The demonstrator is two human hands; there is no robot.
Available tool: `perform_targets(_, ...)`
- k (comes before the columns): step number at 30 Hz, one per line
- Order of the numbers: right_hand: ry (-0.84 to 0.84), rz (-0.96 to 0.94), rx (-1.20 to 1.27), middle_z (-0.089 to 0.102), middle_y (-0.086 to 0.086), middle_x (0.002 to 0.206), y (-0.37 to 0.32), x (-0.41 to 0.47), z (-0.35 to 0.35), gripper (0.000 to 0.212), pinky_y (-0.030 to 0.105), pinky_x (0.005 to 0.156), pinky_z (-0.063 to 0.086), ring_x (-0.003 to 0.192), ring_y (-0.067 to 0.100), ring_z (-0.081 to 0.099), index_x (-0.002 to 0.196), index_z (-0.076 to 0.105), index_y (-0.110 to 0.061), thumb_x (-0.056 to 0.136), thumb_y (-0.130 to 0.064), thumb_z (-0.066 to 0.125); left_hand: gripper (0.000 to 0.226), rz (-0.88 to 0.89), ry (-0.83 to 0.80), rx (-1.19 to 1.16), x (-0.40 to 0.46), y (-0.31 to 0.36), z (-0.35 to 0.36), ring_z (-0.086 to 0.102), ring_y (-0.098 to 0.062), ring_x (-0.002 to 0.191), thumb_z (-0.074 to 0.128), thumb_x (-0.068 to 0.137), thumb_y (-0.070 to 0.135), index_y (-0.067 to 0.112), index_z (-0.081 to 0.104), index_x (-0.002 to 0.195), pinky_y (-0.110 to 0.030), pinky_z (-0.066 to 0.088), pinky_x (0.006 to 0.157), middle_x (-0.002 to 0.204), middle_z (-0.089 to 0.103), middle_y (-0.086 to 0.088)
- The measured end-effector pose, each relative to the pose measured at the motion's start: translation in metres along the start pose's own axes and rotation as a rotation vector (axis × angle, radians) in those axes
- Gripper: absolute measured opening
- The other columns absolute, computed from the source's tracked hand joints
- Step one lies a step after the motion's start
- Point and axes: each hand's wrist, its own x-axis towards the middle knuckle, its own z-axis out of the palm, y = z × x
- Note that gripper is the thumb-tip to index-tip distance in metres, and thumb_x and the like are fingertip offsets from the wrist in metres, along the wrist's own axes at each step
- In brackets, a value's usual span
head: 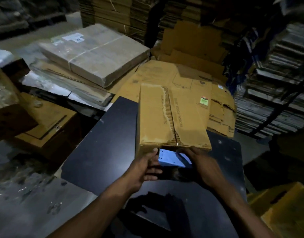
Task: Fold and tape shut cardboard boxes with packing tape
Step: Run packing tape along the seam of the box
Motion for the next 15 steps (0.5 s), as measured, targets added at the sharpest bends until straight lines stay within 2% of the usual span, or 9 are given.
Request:
perform_targets(2, 0.001, -0.029, -0.017, 0.051, -0.009, 0.128, -0.013, 0.012, -0.008, 0.059, 0.037, 0.064, 0.049, 0.09, 0.02, 0.065, 0.146, 0.046, -0.046, 0.092, -0.064, 0.058, 0.067, 0.075, 0.009, -0.016, -0.012, 0.013, -0.006, 0.076, -0.024, 0.09, 0.075, 0.082, 0.068, 0.02, 0.079, 0.128, -0.034, 0.057, 0.07, 0.114, 0.083, -0.006)
perform_targets(4, 0.02, -0.042, 0.002, 0.049, -0.009, 0.122, -0.024, 0.022, -0.014, 0.052, 0.038, 0.061, 0.051, 0.077, 0.019, 0.064, 0.145, 0.045, -0.048, 0.097, -0.06, 0.062, 0.057, 0.109, 0.011, -0.071, -0.02, 0.025, -0.014, 0.074, -0.024, 0.092, 0.074, 0.086, 0.062, 0.021, 0.081, 0.124, -0.034, 0.057, 0.072, 0.115, 0.082, -0.007)
perform_targets(7, -0.036, -0.1, 0.226, 0.05, -0.011, 0.123, -0.035, 0.038, -0.027, 0.075, 0.033, 0.072, 0.054, 0.091, 0.013, 0.061, 0.151, 0.044, -0.052, 0.085, -0.076, 0.068, 0.036, 0.066, 0.002, -0.278, -0.025, 0.04, -0.02, 0.074, -0.029, 0.093, 0.07, 0.099, 0.05, 0.019, 0.082, 0.111, -0.036, 0.055, 0.075, 0.104, 0.081, -0.009)
perform_targets(9, -0.053, -0.149, 0.309, 0.05, -0.014, 0.126, -0.036, 0.052, -0.036, 0.085, 0.026, 0.082, 0.051, 0.106, 0.007, 0.058, 0.157, 0.04, -0.053, 0.082, -0.077, 0.071, 0.022, 0.09, 0.016, -0.39, -0.025, 0.048, -0.018, 0.072, -0.025, 0.079, 0.067, 0.103, 0.031, 0.015, 0.081, 0.108, -0.033, 0.055, 0.069, 0.089, 0.079, -0.008)
perform_targets(11, -0.085, -0.196, 0.264, 0.051, -0.016, 0.13, -0.035, 0.068, -0.043, 0.082, 0.029, 0.089, 0.053, 0.112, 0.007, 0.059, 0.157, 0.042, -0.055, 0.083, -0.079, 0.068, 0.019, 0.17, 0.131, -0.338, -0.016, 0.054, -0.02, 0.067, -0.017, 0.057, 0.062, 0.104, 0.011, 0.007, 0.081, 0.107, -0.027, 0.053, 0.055, 0.075, 0.075, -0.006)
perform_targets(12, -0.11, -0.217, 0.214, 0.052, -0.017, 0.13, -0.035, 0.075, -0.045, 0.077, 0.032, 0.087, 0.055, 0.11, 0.009, 0.06, 0.155, 0.044, -0.058, 0.084, -0.081, 0.062, 0.019, 0.213, 0.223, -0.267, -0.011, 0.057, -0.022, 0.063, -0.015, 0.05, 0.062, 0.104, 0.007, 0.002, 0.081, 0.106, -0.025, 0.051, 0.051, 0.07, 0.074, -0.007)
perform_targets(15, -0.214, -0.26, 0.019, 0.046, -0.019, 0.121, -0.034, 0.086, -0.054, 0.074, 0.038, 0.08, 0.055, 0.1, 0.01, 0.056, 0.151, 0.038, -0.068, 0.082, -0.094, 0.039, 0.027, 0.315, 0.385, -0.123, 0.012, 0.061, -0.033, 0.057, -0.019, 0.049, 0.074, 0.103, 0.017, -0.01, 0.076, 0.106, -0.029, 0.048, 0.051, 0.066, 0.072, -0.014)
